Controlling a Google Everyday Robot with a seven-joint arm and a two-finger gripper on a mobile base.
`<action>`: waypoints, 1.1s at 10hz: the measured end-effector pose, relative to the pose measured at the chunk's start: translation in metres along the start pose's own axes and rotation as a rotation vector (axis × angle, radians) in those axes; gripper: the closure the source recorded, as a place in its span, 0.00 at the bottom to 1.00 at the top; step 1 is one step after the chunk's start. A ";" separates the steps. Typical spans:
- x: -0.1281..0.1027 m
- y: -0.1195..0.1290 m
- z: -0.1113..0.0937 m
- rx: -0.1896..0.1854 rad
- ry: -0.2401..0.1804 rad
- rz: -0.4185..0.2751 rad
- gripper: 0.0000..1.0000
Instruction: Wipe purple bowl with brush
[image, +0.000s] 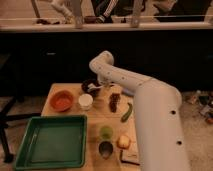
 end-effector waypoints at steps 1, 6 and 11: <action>-0.016 0.007 -0.002 -0.004 -0.009 -0.034 1.00; -0.022 0.024 -0.016 -0.008 -0.022 -0.082 1.00; 0.067 -0.005 -0.009 -0.009 0.038 0.014 1.00</action>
